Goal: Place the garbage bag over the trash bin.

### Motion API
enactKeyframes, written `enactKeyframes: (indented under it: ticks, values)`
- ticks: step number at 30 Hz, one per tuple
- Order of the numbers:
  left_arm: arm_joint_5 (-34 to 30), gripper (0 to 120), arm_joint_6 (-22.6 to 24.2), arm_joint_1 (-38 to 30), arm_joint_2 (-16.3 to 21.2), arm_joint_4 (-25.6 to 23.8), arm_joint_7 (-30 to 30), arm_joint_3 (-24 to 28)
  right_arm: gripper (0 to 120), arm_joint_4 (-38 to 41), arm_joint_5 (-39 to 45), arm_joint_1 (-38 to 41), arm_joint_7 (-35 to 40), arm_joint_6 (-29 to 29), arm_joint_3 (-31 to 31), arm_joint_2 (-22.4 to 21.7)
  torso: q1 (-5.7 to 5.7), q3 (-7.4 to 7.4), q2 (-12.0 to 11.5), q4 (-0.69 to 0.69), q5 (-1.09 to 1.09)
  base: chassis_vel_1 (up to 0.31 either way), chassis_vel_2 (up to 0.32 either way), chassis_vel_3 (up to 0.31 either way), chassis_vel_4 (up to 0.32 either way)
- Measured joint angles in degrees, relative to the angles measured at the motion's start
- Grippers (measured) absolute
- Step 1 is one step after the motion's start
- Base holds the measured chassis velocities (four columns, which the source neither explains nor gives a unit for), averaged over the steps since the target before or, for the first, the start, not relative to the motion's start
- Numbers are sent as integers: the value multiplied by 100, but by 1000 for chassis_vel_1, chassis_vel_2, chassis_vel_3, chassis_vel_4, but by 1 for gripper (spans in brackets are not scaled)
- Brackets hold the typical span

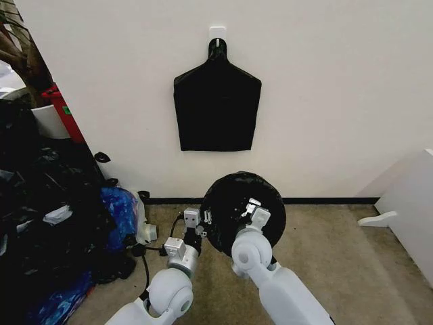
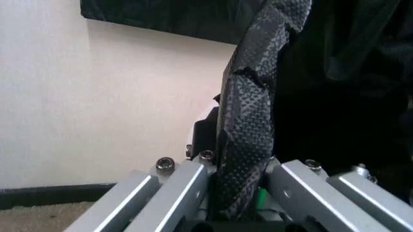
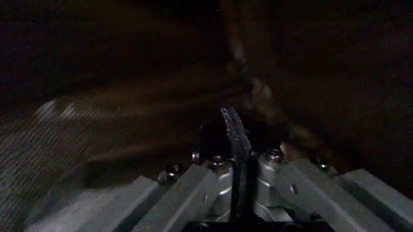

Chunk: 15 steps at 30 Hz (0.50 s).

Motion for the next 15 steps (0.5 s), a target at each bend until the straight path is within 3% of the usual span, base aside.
enactKeyframes:
  ticks: [15]
  values:
    - [208,1,-124,131,21,-36,139,-80,0,-815,29,366,-99,0,221,292,0,0,0,0,0,0,0,0,0]
